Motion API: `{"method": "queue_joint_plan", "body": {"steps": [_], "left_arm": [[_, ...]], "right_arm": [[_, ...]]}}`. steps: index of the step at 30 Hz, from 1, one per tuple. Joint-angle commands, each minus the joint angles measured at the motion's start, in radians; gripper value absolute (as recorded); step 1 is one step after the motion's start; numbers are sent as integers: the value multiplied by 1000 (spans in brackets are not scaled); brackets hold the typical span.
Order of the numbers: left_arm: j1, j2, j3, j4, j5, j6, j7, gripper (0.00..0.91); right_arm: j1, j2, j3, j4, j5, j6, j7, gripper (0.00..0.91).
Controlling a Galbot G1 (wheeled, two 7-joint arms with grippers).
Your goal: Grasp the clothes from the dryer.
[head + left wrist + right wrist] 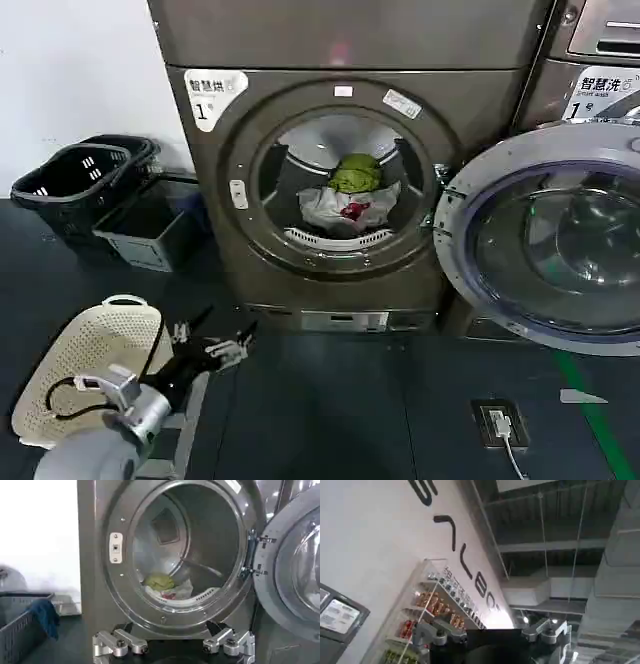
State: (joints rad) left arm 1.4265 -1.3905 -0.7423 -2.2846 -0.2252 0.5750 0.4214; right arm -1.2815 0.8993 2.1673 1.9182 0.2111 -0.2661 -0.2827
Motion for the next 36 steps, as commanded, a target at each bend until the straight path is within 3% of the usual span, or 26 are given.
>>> {"method": "queue_joint_plan", "body": {"steps": [1,27,36], "left_arm": [[4,0,8,-3,14,12,9,907],[-7,-3,28,-6,33,22,-16,907],[6,-3,29,-17,32,22,-21,907]], "right_arm": [[2,0,-5,0,1,14,2,907],[-18,-9,44,-27,-72,10,-46,907],[-25,-12,91,-48,-148,17,-43,907]]}}
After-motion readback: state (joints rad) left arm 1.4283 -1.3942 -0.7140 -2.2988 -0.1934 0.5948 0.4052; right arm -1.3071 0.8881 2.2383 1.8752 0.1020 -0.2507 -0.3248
